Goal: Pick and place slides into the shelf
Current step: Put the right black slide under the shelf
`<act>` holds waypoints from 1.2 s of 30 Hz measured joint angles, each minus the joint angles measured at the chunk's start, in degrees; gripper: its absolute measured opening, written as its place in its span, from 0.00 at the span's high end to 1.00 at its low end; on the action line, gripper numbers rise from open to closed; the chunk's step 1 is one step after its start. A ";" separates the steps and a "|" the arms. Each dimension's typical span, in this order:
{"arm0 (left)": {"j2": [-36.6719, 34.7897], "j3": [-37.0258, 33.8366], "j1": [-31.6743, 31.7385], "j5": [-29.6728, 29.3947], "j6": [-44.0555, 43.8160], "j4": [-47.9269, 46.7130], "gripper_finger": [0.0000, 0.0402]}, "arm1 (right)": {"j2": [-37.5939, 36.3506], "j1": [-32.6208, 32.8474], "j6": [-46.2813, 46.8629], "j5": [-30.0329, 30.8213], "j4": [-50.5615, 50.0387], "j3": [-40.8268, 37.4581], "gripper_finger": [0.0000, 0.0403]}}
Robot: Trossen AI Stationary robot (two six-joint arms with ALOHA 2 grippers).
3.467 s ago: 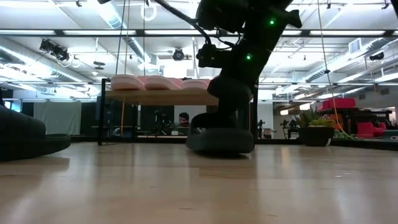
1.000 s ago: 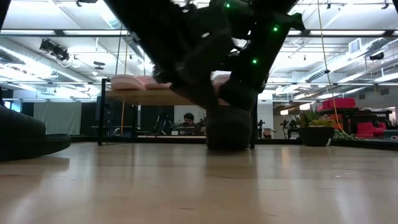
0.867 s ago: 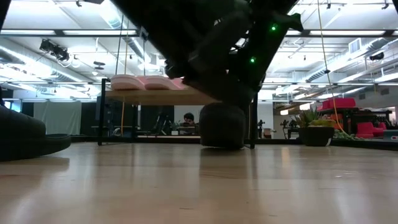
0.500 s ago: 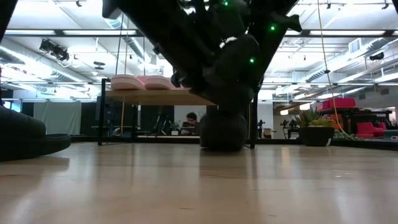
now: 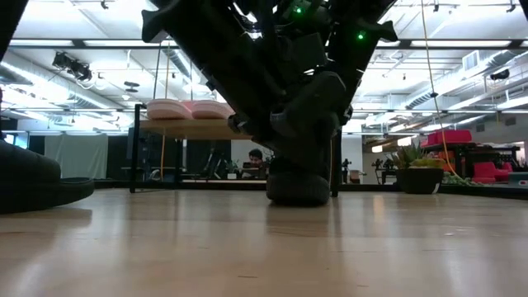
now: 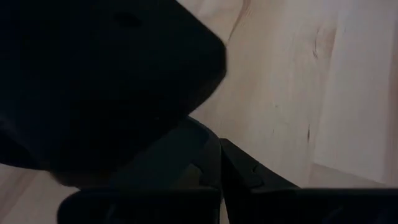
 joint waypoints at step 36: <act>-0.98 -0.04 -4.82 -0.71 0.52 0.49 0.99 | -19.12 17.83 12.51 0.38 -0.41 -11.54 0.90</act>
